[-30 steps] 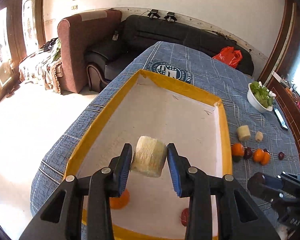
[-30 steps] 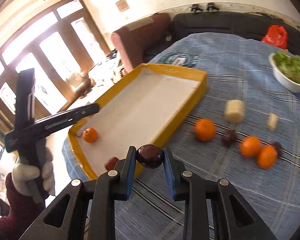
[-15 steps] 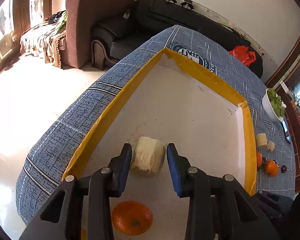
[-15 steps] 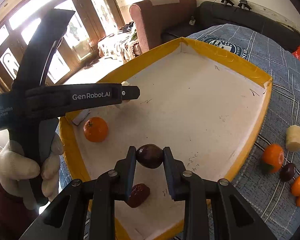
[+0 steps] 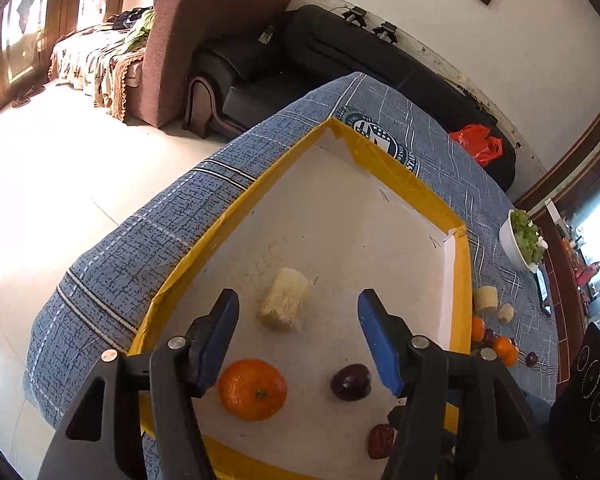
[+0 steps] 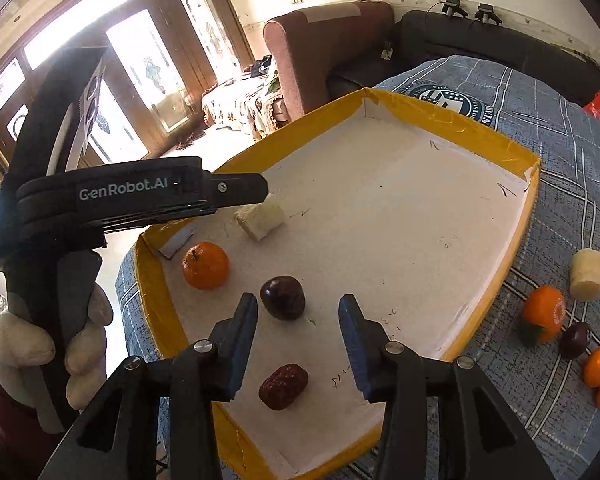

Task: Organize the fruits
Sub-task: 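Carry the chunk and plum into the yellow tray and open both grippers, then move both open grippers back over the remaining oranges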

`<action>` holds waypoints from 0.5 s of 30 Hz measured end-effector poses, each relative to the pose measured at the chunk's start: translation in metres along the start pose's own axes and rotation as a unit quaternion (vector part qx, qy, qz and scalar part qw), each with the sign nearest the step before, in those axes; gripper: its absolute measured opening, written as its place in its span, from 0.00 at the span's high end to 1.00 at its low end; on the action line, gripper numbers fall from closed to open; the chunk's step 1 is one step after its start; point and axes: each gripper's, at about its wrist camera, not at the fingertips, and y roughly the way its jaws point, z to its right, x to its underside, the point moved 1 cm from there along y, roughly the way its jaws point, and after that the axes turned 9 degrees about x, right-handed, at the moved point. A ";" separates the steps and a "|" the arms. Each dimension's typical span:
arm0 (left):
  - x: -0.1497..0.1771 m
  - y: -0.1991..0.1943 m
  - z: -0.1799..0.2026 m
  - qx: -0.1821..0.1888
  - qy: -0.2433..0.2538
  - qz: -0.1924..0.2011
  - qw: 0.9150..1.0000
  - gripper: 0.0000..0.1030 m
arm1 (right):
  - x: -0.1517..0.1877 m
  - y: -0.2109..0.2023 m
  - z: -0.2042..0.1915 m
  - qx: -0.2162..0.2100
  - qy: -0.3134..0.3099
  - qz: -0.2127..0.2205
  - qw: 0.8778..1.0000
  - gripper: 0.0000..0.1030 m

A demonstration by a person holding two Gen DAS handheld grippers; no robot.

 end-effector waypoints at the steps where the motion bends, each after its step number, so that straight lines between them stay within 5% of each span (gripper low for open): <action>1: 0.001 -0.007 0.002 -0.001 -0.002 0.008 1.000 0.40 | 0.001 -0.006 0.003 0.000 0.004 0.005 1.000 0.54; 8: 0.010 -0.034 0.028 -0.001 0.013 0.033 0.999 0.34 | 0.020 -0.056 0.043 0.023 0.052 0.048 0.997 0.52; 15: 0.036 -0.029 0.083 0.032 0.052 0.021 0.998 0.33 | 0.064 -0.112 0.129 0.083 0.128 0.077 0.985 0.52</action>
